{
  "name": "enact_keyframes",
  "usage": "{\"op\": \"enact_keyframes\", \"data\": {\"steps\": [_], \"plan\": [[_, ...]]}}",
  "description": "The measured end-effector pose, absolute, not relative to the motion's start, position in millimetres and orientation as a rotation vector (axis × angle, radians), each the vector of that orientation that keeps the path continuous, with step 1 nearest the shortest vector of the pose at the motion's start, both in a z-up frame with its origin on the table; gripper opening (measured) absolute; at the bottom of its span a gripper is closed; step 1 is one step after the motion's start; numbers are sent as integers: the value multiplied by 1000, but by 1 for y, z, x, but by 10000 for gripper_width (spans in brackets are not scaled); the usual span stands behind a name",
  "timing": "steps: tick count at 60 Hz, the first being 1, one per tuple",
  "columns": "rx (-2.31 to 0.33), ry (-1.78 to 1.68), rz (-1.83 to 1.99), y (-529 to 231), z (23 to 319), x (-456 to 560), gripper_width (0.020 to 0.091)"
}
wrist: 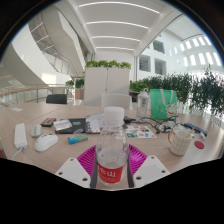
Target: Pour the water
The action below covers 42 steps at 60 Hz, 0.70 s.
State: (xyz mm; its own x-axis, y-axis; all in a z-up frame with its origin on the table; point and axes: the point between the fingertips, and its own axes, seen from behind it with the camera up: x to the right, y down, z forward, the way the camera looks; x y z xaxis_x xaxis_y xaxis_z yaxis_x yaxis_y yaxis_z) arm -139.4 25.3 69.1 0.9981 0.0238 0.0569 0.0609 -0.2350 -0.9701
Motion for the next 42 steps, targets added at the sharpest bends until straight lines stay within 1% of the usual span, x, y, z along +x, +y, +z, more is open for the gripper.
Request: {"op": "enact_keyframes", "data": {"steps": [1,3,4,5,6,11,12,13,17,20,29,30,31,32,33,34,36,41,42], "plan": [[-1804,-58,-33,26,69,-139,398],[-1803,-43,-22,28,68,-135,383],[-1808,-31,-17,27,68,-137,356],[-1812,-20,-8,28,66,-138,353],[-1813,-16,1,29,66,-139,329],[-1818,-30,9,32,66,-136,328],[-1821,-30,13,33,66,-137,310],[-1827,-29,20,33,66,-138,326],[-1871,-7,86,37,65,-140,327],[-1884,49,194,42,78,-140,327],[-1812,403,506,76,146,-89,328],[-1796,450,557,79,146,-80,297],[-1784,504,603,82,149,-71,326],[-1773,555,654,85,152,-64,326],[-1763,607,707,88,153,-56,296],[-1754,659,759,90,153,-49,327],[-1732,774,860,96,156,-36,326],[-1660,1030,1124,107,143,-19,325],[-1641,1074,1191,108,142,-16,292]]}}
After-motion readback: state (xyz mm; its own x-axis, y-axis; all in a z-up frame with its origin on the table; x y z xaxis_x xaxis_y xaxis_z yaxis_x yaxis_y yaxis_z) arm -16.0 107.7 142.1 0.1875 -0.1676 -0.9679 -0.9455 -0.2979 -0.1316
